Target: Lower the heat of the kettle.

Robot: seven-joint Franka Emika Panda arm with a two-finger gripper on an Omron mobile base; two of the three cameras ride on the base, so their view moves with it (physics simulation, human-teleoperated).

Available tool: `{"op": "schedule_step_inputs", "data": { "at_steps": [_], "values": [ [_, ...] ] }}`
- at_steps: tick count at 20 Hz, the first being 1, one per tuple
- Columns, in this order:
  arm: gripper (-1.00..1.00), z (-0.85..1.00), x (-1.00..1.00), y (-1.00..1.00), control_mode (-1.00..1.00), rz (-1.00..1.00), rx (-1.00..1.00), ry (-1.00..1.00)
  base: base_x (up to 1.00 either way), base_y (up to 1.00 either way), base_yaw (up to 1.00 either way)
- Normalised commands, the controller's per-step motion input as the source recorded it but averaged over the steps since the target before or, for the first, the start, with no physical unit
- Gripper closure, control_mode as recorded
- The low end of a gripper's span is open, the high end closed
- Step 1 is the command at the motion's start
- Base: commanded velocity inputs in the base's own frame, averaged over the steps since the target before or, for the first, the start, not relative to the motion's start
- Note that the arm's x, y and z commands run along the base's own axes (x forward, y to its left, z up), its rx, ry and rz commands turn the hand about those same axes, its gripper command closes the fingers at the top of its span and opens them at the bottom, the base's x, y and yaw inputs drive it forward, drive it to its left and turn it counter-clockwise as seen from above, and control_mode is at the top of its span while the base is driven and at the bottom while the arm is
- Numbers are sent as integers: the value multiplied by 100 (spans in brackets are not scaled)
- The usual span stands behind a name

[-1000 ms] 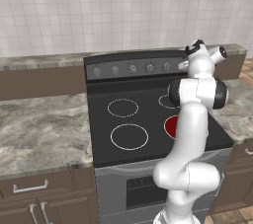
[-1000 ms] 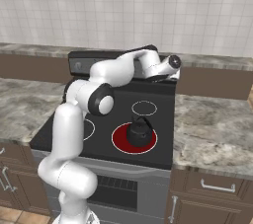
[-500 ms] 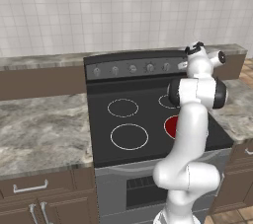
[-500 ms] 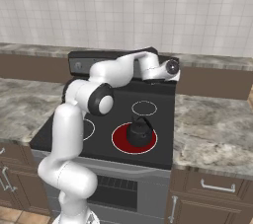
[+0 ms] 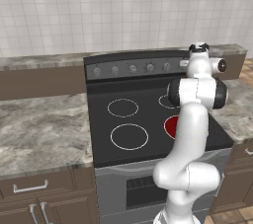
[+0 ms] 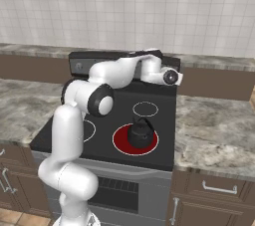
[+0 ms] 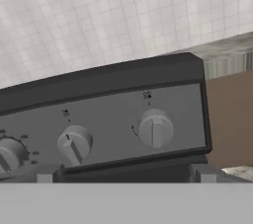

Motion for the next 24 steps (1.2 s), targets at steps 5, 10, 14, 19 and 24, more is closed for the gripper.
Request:
{"op": "schedule_step_inputs", "data": {
  "at_steps": [5,10,14,19,24],
  "values": [
    [-100,-3,0,0,-100,-5,3,-19,0,0,0],
    [-100,-12,0,-2,-100,-2,0,-10,0,0,0],
    [-100,0,0,0,-100,0,0,-3,0,0,0],
    [-100,0,0,0,-100,0,0,0,0,0,0],
    [-100,0,0,0,-100,0,0,0,0,0,0]
  ]
}}
